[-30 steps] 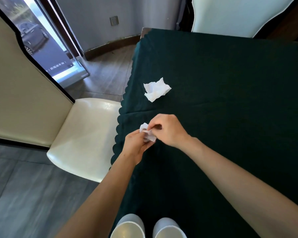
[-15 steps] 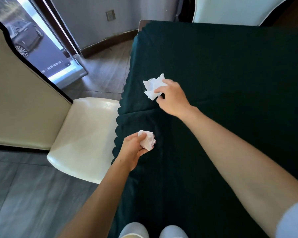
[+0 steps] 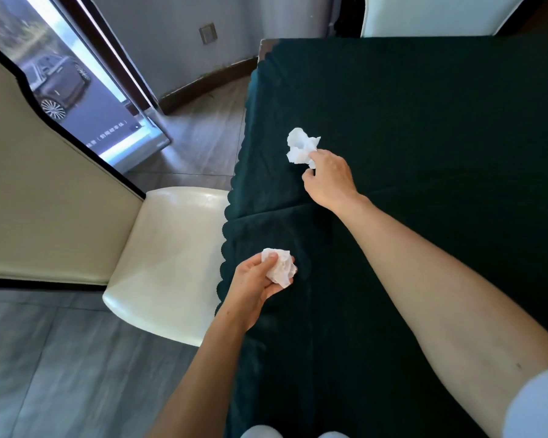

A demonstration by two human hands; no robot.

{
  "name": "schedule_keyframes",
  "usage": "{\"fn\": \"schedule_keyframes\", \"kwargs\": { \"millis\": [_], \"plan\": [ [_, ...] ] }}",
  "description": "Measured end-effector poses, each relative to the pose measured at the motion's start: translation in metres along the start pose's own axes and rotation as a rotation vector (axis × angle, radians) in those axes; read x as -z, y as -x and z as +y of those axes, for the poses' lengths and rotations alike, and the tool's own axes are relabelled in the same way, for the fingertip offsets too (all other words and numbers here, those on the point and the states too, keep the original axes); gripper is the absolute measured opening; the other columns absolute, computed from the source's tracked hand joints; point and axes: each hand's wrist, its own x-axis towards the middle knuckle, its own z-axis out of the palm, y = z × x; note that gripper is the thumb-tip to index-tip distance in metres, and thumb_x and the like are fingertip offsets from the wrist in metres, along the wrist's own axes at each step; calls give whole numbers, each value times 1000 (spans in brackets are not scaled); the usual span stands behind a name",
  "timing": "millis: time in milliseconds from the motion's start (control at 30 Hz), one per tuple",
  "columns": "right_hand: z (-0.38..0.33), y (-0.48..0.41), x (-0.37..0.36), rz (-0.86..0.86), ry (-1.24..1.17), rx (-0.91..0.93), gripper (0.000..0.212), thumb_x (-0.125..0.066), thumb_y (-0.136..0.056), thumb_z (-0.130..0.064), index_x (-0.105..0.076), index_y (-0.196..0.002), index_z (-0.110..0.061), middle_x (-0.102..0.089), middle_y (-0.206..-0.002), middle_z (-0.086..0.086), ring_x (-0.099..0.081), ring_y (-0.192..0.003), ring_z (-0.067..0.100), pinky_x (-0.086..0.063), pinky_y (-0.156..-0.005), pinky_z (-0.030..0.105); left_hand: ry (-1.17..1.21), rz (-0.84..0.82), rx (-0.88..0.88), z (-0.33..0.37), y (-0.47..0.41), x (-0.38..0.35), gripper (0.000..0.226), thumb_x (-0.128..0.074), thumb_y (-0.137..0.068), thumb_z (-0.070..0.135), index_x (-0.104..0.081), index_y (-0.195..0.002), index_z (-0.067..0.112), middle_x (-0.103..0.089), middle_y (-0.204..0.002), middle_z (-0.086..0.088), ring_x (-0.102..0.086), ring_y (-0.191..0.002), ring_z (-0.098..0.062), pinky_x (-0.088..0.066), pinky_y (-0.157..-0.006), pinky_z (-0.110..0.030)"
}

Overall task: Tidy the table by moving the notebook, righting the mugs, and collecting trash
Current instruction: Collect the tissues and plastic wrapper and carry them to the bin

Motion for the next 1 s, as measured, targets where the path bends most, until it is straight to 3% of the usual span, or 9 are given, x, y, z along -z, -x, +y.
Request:
{"fn": "schedule_keyframes", "kwargs": {
  "millis": [100, 233, 333, 433, 600, 700, 800, 1000],
  "plan": [
    [-3, 7, 14, 40, -30, 35, 16, -49, -95, -3, -62, -103, 0, -68, -113, 15, -59, -92, 31, -41, -71, 37, -48, -3, 17, 4, 9, -3, 26, -54, -106, 19, -73, -119, 8, -80, -110, -11, -77, -102, -24, -61, -85, -36],
    [-9, 17, 49, 106, -52, 62, 12, -50, -98, -4, -55, -87, -7, -68, -108, 17, -52, -84, 28, -32, -70, 32, -161, 38, 13, 20, 31, -8, 22, -54, -105, 16, -75, -110, 17, -78, -102, -6, -75, -93, -21, -60, -75, -31],
    [-16, 25, 89, 157, -77, 60, 17, -51, -98, -5, -64, -97, 5, -69, -111, 20, -63, -96, 38, -42, -73, 36, -172, 61, -15, 37, 54, -13, 22, -54, -105, 15, -75, -114, 16, -77, -107, -8, -74, -92, -21, -60, -69, -28],
    [-29, 39, 133, 196, -103, 57, 27, -48, -98, -7, -69, -111, 5, -70, -112, 22, -64, -104, 40, -53, -89, 46, -151, 70, -70, 56, 82, -22, 23, -54, -105, 14, -72, -119, 12, -76, -106, -10, -73, -92, -23, -60, -72, -30],
    [-50, 78, 190, 244, -159, 76, 30, -45, -96, -5, -71, -107, 6, -71, -107, 25, -65, -101, 42, -55, -90, 50, -85, 76, -193, 83, 133, -35, 19, -57, -102, 6, -74, -103, 13, -77, -97, -10, -73, -91, -27, -60, -82, -38],
    [-64, 114, 221, 285, -198, 86, 30, -49, -95, -5, -76, -106, 0, -73, -111, 24, -66, -104, 40, -55, -91, 44, -53, 69, -254, 93, 168, -41, 14, -61, -101, 6, -73, -103, 12, -76, -98, -9, -73, -93, -25, -59, -85, -39],
    [-74, 156, 241, 337, -248, 109, 29, -55, -95, -7, -79, -111, -10, -76, -114, 16, -69, -105, 32, -49, -89, 28, -39, 51, -312, 98, 198, -46, 11, -65, -99, 8, -72, -107, 10, -77, -100, -10, -74, -90, -22, -63, -77, -33],
    [-101, 268, 260, 343, -306, 184, 23, -65, -94, -12, -81, -109, -17, -78, -110, 0, -71, -97, 15, -53, -88, 17, -104, -21, -465, 107, 254, -47, 16, -71, -95, 10, -75, -110, 7, -76, -108, -16, -75, -93, -23, -63, -67, -27]
  ]
}}
